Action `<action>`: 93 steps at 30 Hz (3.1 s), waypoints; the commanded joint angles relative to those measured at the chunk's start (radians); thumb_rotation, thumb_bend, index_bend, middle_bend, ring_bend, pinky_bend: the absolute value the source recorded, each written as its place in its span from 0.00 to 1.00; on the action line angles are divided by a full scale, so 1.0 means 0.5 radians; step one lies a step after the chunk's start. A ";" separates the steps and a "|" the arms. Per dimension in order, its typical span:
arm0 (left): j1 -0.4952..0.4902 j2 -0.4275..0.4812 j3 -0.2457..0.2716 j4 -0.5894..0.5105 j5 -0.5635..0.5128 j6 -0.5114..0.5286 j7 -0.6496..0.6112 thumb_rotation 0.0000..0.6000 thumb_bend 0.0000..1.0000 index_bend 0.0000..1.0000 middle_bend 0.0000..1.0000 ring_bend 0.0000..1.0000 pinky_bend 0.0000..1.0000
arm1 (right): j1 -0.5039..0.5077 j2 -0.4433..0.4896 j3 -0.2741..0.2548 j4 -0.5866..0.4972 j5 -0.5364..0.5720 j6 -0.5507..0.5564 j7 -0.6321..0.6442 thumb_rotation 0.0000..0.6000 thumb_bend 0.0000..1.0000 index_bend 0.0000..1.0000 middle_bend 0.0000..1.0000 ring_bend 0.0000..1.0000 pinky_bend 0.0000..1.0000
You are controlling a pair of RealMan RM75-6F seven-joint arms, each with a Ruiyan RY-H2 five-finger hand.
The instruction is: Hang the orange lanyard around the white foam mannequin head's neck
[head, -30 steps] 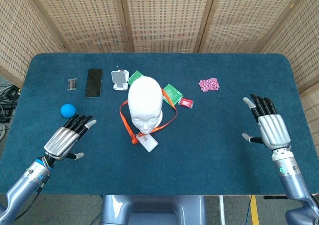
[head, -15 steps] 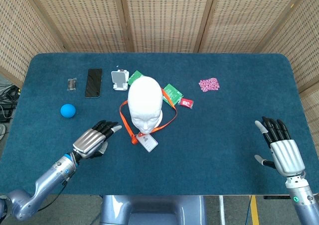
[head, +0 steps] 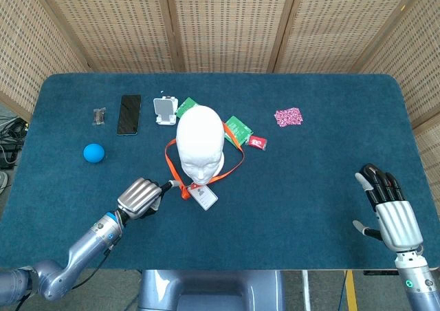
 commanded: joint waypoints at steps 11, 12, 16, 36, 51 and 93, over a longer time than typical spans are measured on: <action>-0.231 -0.112 -0.069 0.032 -0.343 -0.296 0.123 1.00 1.00 0.17 0.97 0.88 1.00 | -0.022 0.001 0.031 -0.037 -0.029 -0.036 -0.059 1.00 0.17 0.02 0.00 0.00 0.00; -0.248 -0.124 -0.079 0.040 -0.386 -0.314 0.125 1.00 1.00 0.17 0.97 0.88 1.00 | -0.024 0.001 0.034 -0.037 -0.029 -0.038 -0.060 1.00 0.17 0.02 0.00 0.00 0.00; -0.329 -0.173 -0.099 0.089 -0.553 -0.366 0.185 1.00 1.00 0.16 0.97 0.88 1.00 | -0.028 0.001 0.049 -0.036 -0.025 -0.047 -0.065 1.00 0.17 0.02 0.00 0.00 0.00; -0.844 -0.258 0.053 0.047 -1.500 -0.418 0.511 1.00 1.00 0.13 0.97 0.88 1.00 | -0.052 0.011 0.094 -0.040 -0.020 -0.079 -0.079 1.00 0.17 0.03 0.00 0.00 0.00; -0.932 -0.273 0.141 0.031 -1.531 -0.444 0.430 1.00 1.00 0.15 0.97 0.88 1.00 | -0.067 0.018 0.111 -0.057 -0.042 -0.069 -0.079 1.00 0.17 0.03 0.00 0.00 0.00; -0.957 -0.099 0.409 -0.266 -0.977 -0.669 0.183 1.00 1.00 0.22 0.97 0.88 1.00 | -0.086 0.025 0.140 -0.079 -0.066 -0.059 -0.079 1.00 0.17 0.03 0.00 0.00 0.00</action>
